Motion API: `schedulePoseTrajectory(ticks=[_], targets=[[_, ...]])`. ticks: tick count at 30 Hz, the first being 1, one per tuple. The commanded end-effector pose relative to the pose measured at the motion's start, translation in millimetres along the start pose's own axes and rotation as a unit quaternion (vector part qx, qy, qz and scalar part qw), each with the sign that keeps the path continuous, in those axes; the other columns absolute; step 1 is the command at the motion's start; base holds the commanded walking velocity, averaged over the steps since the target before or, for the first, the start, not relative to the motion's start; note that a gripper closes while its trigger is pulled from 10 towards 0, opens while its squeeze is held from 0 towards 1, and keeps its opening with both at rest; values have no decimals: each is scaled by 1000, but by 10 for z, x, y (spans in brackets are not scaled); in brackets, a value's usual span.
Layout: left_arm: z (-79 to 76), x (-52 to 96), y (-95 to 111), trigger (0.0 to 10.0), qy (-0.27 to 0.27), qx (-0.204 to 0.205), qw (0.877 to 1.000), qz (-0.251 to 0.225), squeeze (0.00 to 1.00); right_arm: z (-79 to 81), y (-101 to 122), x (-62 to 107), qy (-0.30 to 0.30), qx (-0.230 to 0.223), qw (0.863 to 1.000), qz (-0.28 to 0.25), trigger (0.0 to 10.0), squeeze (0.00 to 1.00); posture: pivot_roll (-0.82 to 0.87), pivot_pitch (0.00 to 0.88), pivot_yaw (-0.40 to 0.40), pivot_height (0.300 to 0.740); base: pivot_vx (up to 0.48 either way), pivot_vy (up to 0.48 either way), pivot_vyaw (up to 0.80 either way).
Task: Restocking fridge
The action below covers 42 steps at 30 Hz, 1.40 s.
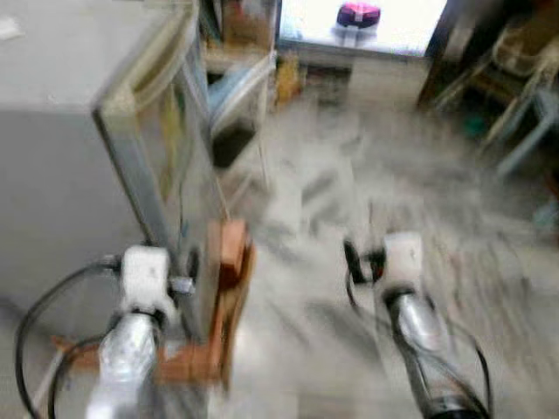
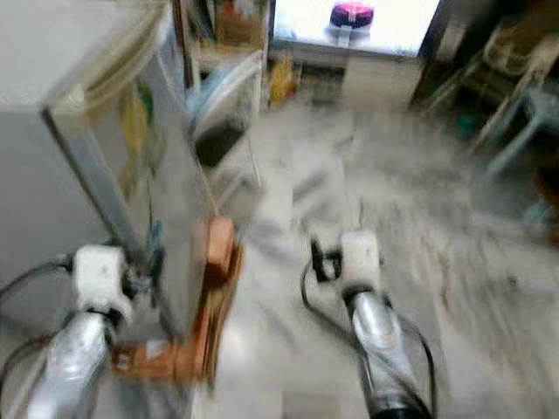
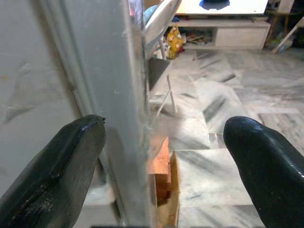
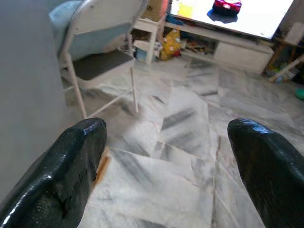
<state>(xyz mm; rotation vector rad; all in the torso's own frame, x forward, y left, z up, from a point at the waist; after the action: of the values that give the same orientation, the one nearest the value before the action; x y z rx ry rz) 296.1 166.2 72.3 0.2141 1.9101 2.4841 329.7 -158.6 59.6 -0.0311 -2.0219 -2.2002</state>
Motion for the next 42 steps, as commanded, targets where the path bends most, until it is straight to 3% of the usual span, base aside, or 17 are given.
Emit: schedulePoseTrajectory(ticks=[1, 14, 22, 32, 42], targets=[[32, 10, -1, 10000, 4, -2, 1000, 2, 0, 51, 31, -19, 6, 0, 1000, -4, 10000, 0, 105, 38, -58, 740, 0, 0, 0], [-3, -176, 51, 10000, -20, 2, 1000, 5, 0, 42, -49, 1, 6, 9, 1000, 8, 10000, 0, 103, 46, -62, 740, 0, 0, 0], [174, -286, -75, 10000, 13, 4, 999, 30, 0, -20, -154, 82, 1, 17, 1000, 23, 10000, 0, 93, 48, -54, 740, 0, 0, 0], [196, -558, 42, 10000, 4, -14, 1000, 13, 0, -10, -148, 70, 9, 26, 999, 26, 10000, 0, 78, 43, -56, 740, 0, 0, 0], [233, -707, 58, 10000, 3, -27, 1000, 14, 0, -83, -109, 43, 0, 30, 999, 22, 10000, 0, 68, 35, -56, 740, 0, 0, 0]])
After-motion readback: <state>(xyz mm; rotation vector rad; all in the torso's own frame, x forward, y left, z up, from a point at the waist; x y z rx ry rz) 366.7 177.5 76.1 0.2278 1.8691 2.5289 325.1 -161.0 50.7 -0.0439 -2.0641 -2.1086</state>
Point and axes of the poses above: a point about 5 cm out from each wrist's last joint towards the gripper, its own x axis pointing back from the gripper into the wrist, its own y axis along the axis of the wrist's last joint, z = x × y, the point moved 6 cm from there along -x, pointing out of the wrist towards the gripper, and after that the axes turned 9 degrees about -x, right-handed, at the moved point
